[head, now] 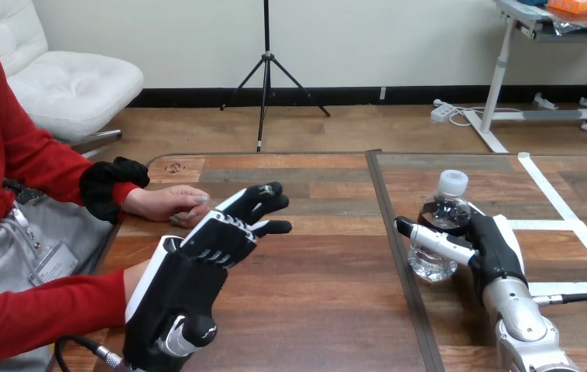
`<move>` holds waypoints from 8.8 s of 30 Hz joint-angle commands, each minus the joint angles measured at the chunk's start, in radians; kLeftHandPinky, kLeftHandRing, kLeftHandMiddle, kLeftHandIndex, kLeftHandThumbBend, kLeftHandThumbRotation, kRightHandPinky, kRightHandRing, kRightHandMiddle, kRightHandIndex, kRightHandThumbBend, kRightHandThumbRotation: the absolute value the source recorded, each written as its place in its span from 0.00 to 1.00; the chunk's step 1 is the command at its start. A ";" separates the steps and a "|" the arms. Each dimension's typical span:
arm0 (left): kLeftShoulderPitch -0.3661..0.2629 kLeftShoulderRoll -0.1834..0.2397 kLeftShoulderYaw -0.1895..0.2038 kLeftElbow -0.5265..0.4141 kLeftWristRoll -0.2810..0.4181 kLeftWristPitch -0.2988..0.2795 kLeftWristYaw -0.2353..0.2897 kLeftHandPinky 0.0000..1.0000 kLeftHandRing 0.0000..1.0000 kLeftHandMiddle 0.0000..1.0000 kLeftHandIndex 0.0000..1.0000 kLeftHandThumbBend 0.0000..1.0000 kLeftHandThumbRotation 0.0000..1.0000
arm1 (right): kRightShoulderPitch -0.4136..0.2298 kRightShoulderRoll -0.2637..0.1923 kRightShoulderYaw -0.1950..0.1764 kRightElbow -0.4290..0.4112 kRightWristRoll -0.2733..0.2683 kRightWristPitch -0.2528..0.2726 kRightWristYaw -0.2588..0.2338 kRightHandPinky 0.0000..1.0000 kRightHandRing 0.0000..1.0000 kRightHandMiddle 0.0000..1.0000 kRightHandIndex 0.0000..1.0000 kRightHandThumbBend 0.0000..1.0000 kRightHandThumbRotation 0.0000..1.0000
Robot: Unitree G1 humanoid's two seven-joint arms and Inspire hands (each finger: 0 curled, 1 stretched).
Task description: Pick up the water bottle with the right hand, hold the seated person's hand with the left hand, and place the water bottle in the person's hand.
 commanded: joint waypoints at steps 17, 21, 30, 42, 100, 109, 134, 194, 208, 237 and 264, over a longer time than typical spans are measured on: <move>-0.046 0.000 0.005 -0.027 -0.013 -0.010 -0.012 0.78 0.88 0.90 0.86 0.98 0.76 | -0.017 0.021 -0.076 0.017 0.054 0.006 -0.009 0.32 0.44 0.58 0.61 0.84 0.00; -0.045 0.001 0.003 -0.028 -0.009 -0.006 -0.008 0.78 0.88 0.90 0.86 0.99 0.76 | -0.016 0.022 -0.086 0.016 0.059 -0.005 -0.004 0.31 0.42 0.56 0.59 0.84 0.00; -0.045 0.001 0.001 -0.027 -0.006 -0.004 -0.006 0.78 0.88 0.90 0.86 0.99 0.77 | -0.021 0.022 -0.115 0.006 0.090 -0.011 0.027 0.31 0.40 0.51 0.54 0.82 0.00; -0.051 -0.001 0.001 -0.023 -0.007 0.002 -0.005 0.79 0.88 0.89 0.86 0.99 0.77 | -0.028 0.023 -0.142 -0.019 0.118 -0.039 0.070 0.30 0.37 0.46 0.49 0.78 0.00; -0.050 0.146 -0.021 -0.116 0.576 -0.299 0.663 0.91 0.97 0.98 0.95 1.00 0.67 | -0.010 0.003 -0.042 -0.273 0.052 -0.173 0.189 0.31 0.38 0.47 0.48 0.86 0.00; -0.016 0.221 -0.007 -0.226 0.720 -0.228 0.812 0.90 0.97 0.99 0.97 1.00 0.64 | -0.012 -0.004 -0.020 -0.296 0.034 -0.184 0.195 0.30 0.36 0.46 0.46 0.87 0.00; -0.042 0.550 0.029 -0.322 1.194 -0.044 1.226 0.80 0.95 0.99 1.00 1.00 0.58 | -0.018 -0.016 -0.004 -0.331 0.016 -0.166 0.187 0.29 0.36 0.45 0.46 0.88 0.00; -0.421 0.966 -0.638 0.108 1.634 0.291 1.513 0.81 0.86 0.87 0.89 1.00 0.51 | 0.120 -0.073 -0.036 -0.788 0.054 0.050 0.203 0.29 0.36 0.45 0.45 0.83 0.00; -0.476 0.991 -0.749 0.102 1.693 0.354 1.445 0.86 0.88 0.87 0.89 1.00 0.51 | 0.142 -0.086 -0.037 -0.865 0.063 0.106 0.211 0.29 0.35 0.44 0.46 0.83 0.00; -0.525 0.964 -0.876 0.164 1.759 0.439 1.538 0.82 0.82 0.82 0.82 1.00 0.31 | 0.163 -0.090 -0.041 -0.929 0.084 0.143 0.225 0.28 0.34 0.43 0.45 0.82 0.00; -0.501 0.891 -0.868 0.245 1.651 0.517 1.643 0.63 0.65 0.68 0.69 1.00 0.00 | 0.153 -0.087 -0.041 -0.927 0.101 0.110 0.264 0.27 0.34 0.44 0.45 0.82 0.00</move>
